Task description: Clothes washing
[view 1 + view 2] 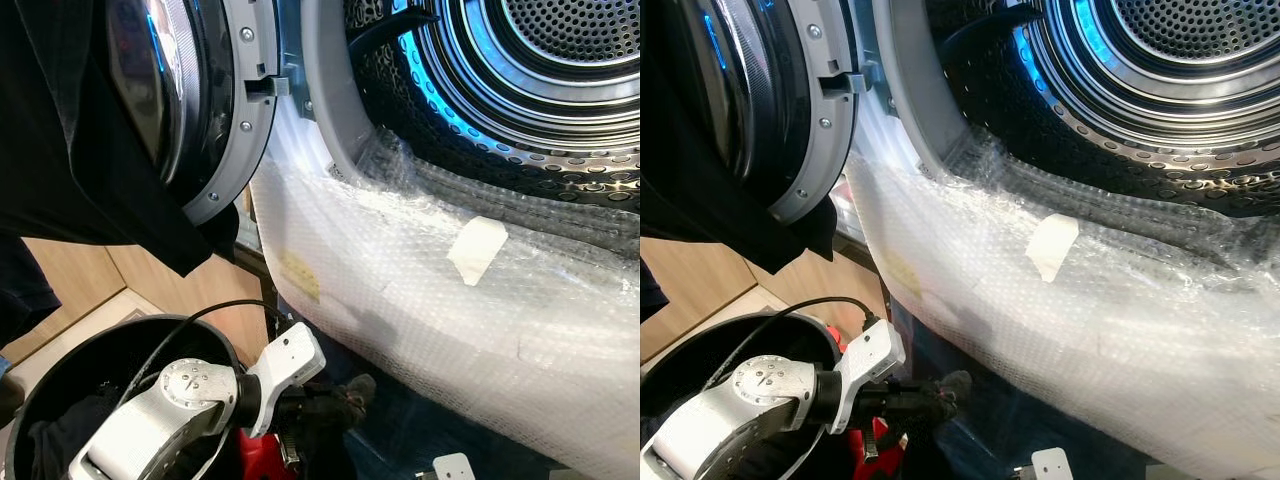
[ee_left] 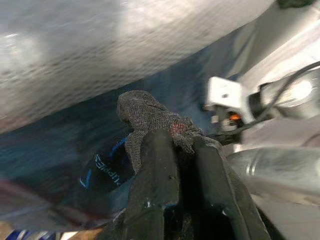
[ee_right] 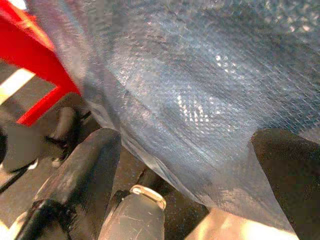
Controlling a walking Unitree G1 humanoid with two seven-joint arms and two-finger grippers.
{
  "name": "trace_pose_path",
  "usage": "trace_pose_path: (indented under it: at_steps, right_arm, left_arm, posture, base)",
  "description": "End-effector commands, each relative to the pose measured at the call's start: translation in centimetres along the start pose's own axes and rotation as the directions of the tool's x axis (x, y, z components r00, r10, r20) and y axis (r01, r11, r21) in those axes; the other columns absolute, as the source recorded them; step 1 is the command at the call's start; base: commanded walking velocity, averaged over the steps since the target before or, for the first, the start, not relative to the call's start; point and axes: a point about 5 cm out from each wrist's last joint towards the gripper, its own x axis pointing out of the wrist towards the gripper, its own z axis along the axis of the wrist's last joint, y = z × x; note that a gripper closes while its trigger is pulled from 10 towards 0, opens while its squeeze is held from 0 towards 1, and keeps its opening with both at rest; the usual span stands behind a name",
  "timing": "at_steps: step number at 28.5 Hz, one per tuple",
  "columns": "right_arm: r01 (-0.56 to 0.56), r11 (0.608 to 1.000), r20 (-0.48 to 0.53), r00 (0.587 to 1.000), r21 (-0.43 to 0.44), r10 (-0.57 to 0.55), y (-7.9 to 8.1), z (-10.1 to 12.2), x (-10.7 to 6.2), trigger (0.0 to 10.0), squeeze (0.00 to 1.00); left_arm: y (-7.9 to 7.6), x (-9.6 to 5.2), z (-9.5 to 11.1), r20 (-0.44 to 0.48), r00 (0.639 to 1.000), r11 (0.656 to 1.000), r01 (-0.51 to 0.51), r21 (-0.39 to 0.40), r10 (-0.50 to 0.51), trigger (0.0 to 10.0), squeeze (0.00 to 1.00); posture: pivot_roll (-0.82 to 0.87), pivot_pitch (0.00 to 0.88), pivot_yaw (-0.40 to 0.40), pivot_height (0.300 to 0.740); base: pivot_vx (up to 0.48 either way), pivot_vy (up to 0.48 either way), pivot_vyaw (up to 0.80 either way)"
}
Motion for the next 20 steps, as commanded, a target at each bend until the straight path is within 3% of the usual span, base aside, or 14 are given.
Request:
trace_pose_path:
  at_steps: [1, 3, 4, 5, 6, 9, 11, 12, 15, 20]
  right_arm:
    - [-0.047, 0.998, 0.040, 0.998, -0.029, 0.048, 0.0, 0.5, -0.1, 10.0, 0.00]
    - [-0.139, 0.988, 0.041, 0.989, -0.066, 0.142, 0.1, 0.3, -0.2, 10.0, 0.00]
    - [-0.353, 0.925, 0.045, 0.931, -0.137, 0.362, 1.2, -0.2, -0.8, 10.0, 0.00]
    - [-0.493, 0.849, 0.021, 0.862, -0.187, 0.506, 1.8, -0.8, -1.5, 10.0, 0.00]
    - [-0.557, 0.806, 0.008, 0.822, -0.202, 0.570, 1.8, -1.2, -1.9, 10.0, 0.00]
    - [-0.641, 0.741, 0.019, 0.754, -0.203, 0.657, 1.6, -1.3, -2.7, 10.0, 0.00]
    - [-0.674, 0.713, 0.049, 0.719, -0.193, 0.693, 1.5, -0.9, -3.0, 10.0, 0.00]
    - [-0.681, 0.706, 0.112, 0.699, -0.196, 0.706, 1.3, 0.1, -3.3, 10.0, 0.00]
    - [-0.668, 0.723, 0.240, 0.684, -0.176, 0.689, 0.7, 2.2, -3.7, 10.0, 0.00]
    - [-0.682, 0.700, 0.303, 0.636, -0.211, 0.710, 0.5, 3.4, -4.6, 10.0, 0.00]
  left_arm:
    - [0.2, -0.2, 0.0, 0.004, 1.000, 1.000, -0.019, 0.013, 0.019, 0.0, 0.00]
    - [0.1, -0.3, -0.1, 0.004, 1.000, 1.000, -0.016, 0.014, 0.016, 0.0, 0.00]
    - [0.0, -0.3, -0.3, -0.004, 1.000, 1.000, -0.013, 0.018, 0.013, 0.0, 0.00]
    - [0.0, -0.2, -0.3, -0.001, 1.000, 1.000, -0.010, 0.016, 0.010, 0.0, 0.00]
    - [0.0, -0.1, -0.3, 0.003, 1.000, 1.000, -0.011, 0.016, 0.011, 0.0, 0.00]
    - [0.1, 0.0, -0.1, 0.013, 1.000, 1.000, -0.015, 0.020, 0.015, 0.0, 0.00]
    - [0.0, 0.1, 0.0, 0.021, 1.000, 1.000, -0.008, 0.019, 0.007, 0.0, 0.00]
    - [-0.3, 0.4, 0.1, 0.030, 0.999, 1.000, 0.019, 0.013, -0.019, 0.0, 0.00]
    - [-0.7, 0.9, 0.2, 0.036, 0.999, 0.999, 0.033, 0.014, -0.034, 0.0, 0.00]
    - [-1.0, 1.3, 1.1, 0.074, 0.995, 0.998, 0.063, 0.019, -0.065, 0.0, 0.00]
  posture:
    - [0.20, 0.061, 0.010, 0.740]
    - [0.20, 0.059, 0.008, 0.740]
    - [0.19, 0.054, 0.007, 0.740]
    - [0.18, 0.057, 0.004, 0.740]
    - [0.18, 0.058, -0.001, 0.740]
    - [0.18, 0.061, -0.003, 0.740]
    - [0.17, 0.059, -0.003, 0.740]
    - [0.17, 0.059, -0.002, 0.740]
    - [0.17, 0.059, -0.002, 0.740]
    - [0.16, 0.056, -0.001, 0.740]
  base:
    - [0.000, 0.000, 0.00]
    - [0.000, 0.000, 0.00]
    - [0.000, 0.000, 0.00]
    - [0.000, 0.000, 0.00]
    - [0.000, 0.000, 0.00]
    - [0.000, 0.000, 0.00]
    - [0.000, 0.000, 0.00]
    - [0.000, 0.000, 0.00]
    - [0.000, 0.000, 0.00]
    - [0.000, 0.000, 0.00]
